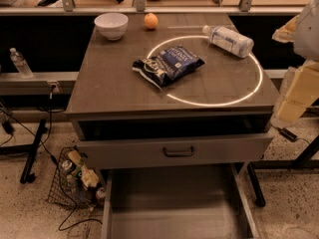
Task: Place blue plastic bottle into middle drawer
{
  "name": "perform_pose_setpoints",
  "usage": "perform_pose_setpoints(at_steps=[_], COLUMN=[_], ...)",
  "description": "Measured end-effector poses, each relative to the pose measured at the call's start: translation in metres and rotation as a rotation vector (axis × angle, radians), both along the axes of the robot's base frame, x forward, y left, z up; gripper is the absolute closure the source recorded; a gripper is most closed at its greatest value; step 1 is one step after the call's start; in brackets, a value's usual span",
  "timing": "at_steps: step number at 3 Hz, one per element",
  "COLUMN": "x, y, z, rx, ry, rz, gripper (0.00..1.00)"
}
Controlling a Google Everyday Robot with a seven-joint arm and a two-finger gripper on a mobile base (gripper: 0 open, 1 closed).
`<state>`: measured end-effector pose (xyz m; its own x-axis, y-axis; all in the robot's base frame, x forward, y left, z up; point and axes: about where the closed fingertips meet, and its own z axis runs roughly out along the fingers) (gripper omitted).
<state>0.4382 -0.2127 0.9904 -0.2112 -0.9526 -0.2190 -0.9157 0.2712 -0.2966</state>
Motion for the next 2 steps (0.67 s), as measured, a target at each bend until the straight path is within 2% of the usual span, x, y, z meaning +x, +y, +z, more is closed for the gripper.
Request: perform_pose_setpoints(at_steps=[1, 2], x=[0.000, 0.016], y=[0.000, 0.004], z=[0.000, 0.005], rx=[0.000, 0.026], ry=[0.000, -0.039], rz=[0.000, 0.022], gripper=[0.00, 0.00])
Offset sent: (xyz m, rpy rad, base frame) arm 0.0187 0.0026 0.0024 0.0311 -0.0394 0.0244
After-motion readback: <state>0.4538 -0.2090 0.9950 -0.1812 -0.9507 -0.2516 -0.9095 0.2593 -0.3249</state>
